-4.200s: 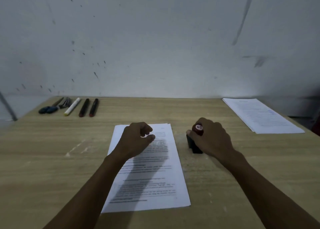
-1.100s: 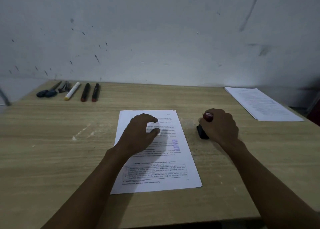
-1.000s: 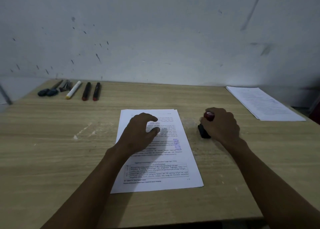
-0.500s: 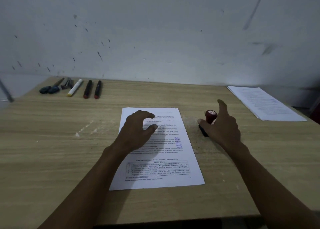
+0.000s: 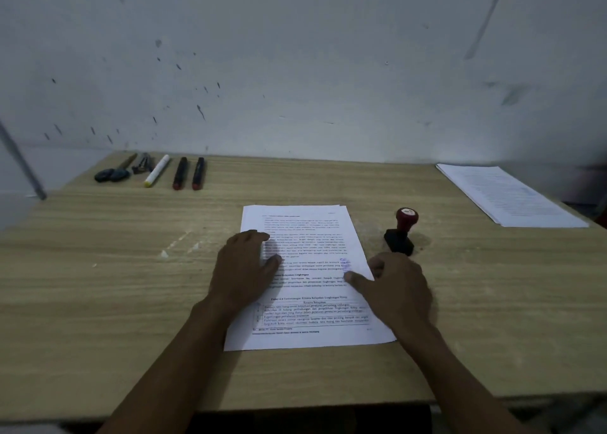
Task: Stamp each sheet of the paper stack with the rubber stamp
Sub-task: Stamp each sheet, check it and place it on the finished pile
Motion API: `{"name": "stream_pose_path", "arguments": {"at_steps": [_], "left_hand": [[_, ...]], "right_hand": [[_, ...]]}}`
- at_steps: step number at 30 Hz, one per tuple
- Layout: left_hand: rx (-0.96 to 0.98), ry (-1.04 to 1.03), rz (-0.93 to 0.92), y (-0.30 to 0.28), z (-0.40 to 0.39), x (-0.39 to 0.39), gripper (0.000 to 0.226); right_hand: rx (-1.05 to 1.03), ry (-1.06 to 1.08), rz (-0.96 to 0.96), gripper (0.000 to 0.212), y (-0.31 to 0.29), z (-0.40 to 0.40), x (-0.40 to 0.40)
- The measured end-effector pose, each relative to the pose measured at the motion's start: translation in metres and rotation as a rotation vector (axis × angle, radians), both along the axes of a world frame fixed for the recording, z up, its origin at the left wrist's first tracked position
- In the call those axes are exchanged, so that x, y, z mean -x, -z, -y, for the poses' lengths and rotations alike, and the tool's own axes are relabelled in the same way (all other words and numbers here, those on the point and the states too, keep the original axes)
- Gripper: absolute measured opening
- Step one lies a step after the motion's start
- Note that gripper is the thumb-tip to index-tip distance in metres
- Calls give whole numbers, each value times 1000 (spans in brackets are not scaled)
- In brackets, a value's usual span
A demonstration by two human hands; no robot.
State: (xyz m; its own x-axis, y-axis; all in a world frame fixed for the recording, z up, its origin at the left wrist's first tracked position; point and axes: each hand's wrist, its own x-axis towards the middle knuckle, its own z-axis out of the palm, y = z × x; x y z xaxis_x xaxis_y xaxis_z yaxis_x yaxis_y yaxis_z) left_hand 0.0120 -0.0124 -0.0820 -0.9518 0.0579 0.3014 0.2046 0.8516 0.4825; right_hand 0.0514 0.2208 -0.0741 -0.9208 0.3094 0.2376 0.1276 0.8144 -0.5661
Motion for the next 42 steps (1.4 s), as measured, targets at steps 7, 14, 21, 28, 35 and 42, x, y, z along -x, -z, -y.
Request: {"name": "stream_pose_path", "arguments": {"at_steps": [7, 14, 21, 28, 35, 42], "left_hand": [[-35, 0, -21, 5, 4, 1, 74], [-184, -22, 26, 7, 5, 1, 73], [-166, -31, 39, 14, 9, 7, 79], [-431, -70, 25, 7, 8, 6, 67], [-1019, -118, 90, -30, 10, 3, 36], [-1230, 14, 64, -78, 3, 15, 3]], "right_hand": [[183, 42, -22, 27, -7, 1, 5], [91, 44, -86, 16, -1, 2, 5], [68, 119, -218, 9, -6, 4, 2], [172, 2, -271, 12, -3, -5, 4], [514, -121, -357, 14, -30, -8, 0], [547, -96, -425, 15, -67, -22, 7]]}}
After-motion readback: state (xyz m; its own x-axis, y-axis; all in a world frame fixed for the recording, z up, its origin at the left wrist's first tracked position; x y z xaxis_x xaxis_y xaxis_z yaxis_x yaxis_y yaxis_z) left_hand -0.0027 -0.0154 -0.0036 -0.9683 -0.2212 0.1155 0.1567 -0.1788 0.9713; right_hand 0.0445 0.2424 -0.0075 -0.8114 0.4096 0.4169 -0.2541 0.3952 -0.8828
